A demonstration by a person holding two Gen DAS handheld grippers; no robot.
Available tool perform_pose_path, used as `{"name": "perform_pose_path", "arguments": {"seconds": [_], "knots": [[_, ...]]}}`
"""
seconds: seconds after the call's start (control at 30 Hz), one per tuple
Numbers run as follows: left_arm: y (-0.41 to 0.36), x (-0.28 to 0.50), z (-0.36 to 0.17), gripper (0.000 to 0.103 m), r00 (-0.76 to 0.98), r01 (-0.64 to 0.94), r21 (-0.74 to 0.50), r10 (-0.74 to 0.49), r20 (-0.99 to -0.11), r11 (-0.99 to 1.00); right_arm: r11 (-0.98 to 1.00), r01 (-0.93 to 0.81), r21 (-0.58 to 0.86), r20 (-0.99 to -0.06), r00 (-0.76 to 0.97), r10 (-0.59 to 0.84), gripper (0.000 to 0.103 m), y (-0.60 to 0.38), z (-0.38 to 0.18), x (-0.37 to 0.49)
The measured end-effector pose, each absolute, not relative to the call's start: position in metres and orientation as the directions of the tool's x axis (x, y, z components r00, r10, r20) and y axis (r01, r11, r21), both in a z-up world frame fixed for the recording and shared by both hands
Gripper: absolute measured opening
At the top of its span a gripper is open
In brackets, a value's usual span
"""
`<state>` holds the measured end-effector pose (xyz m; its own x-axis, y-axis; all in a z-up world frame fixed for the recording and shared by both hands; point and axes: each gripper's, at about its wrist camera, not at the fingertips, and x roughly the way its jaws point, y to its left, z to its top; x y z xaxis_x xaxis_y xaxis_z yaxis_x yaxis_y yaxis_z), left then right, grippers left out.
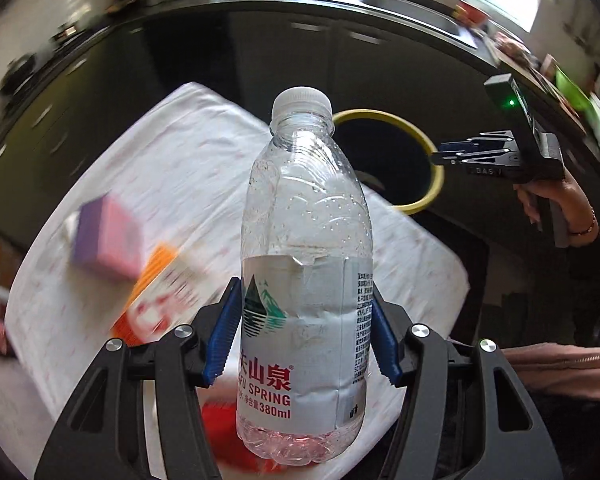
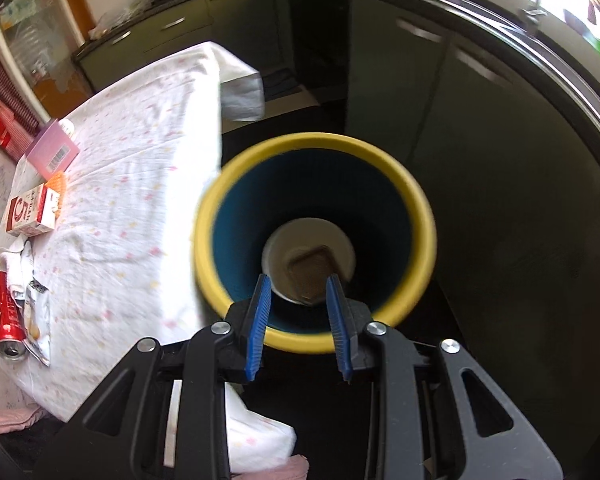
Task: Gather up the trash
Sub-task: 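Carry the water bottle over the bin and open the left gripper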
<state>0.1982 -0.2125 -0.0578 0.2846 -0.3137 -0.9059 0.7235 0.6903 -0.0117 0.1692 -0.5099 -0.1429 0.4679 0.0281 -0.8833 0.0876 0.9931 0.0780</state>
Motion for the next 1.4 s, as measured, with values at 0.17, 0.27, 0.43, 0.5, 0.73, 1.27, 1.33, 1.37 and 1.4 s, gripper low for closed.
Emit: {"name": "perform_pose_path", "arguments": {"seconds": [0.17, 0.27, 0.43, 0.5, 0.73, 1.27, 1.33, 1.37, 1.4], "knots": [[-0.31, 0.226, -0.08, 0.058, 0.184, 0.802, -0.038, -0.307, -0.934, 0.596, 0.982, 0.161, 0.099, -0.883, 0.469, 0.012, 0.027, -0.552, -0.15, 0.143], [-0.355, 0.241, -0.097, 0.058, 0.147, 0.822, -0.046, -0.29, -0.946, 0.567, 0.974, 0.198, 0.114, -0.889, 0.457, 0.011, 0.027, -0.572, -0.159, 0.134], [-0.415, 0.259, -0.129, 0.059, 0.135, 0.846, -0.029, -0.265, -0.955, 0.533, 0.964, 0.23, 0.132, -0.898, 0.439, 0.018, 0.027, -0.591, -0.173, 0.131], [-0.433, 0.266, -0.137, 0.059, 0.14, 0.849, -0.019, -0.259, -0.956, 0.527, 0.962, 0.234, 0.138, -0.899, 0.436, 0.022, 0.028, -0.593, -0.176, 0.13], [-0.437, 0.274, -0.118, 0.07, 0.206, 0.829, -0.004, -0.312, -0.927, 0.56, 0.964, 0.22, 0.147, -0.897, 0.441, 0.036, 0.028, -0.585, -0.176, 0.133], [-0.194, 0.186, -0.007, 0.097, 0.457, 0.616, -0.082, -0.441, -0.772, 0.783, 0.983, -0.048, 0.175, -0.891, 0.417, 0.179, 0.039, -0.477, -0.157, 0.158], [-0.156, 0.168, -0.005, 0.098, 0.506, 0.565, -0.07, -0.412, -0.758, 0.822, 0.972, -0.127, 0.196, -0.89, 0.393, 0.231, 0.039, -0.445, -0.154, 0.164], [-0.138, 0.163, -0.006, 0.098, 0.529, 0.539, -0.065, -0.398, -0.75, 0.84, 0.964, -0.169, 0.206, -0.89, 0.378, 0.256, 0.039, -0.428, -0.152, 0.167], [-0.119, 0.155, -0.008, 0.098, 0.554, 0.504, -0.064, -0.38, -0.741, 0.861, 0.953, -0.212, 0.214, -0.889, 0.363, 0.28, 0.039, -0.41, -0.149, 0.17]]}}
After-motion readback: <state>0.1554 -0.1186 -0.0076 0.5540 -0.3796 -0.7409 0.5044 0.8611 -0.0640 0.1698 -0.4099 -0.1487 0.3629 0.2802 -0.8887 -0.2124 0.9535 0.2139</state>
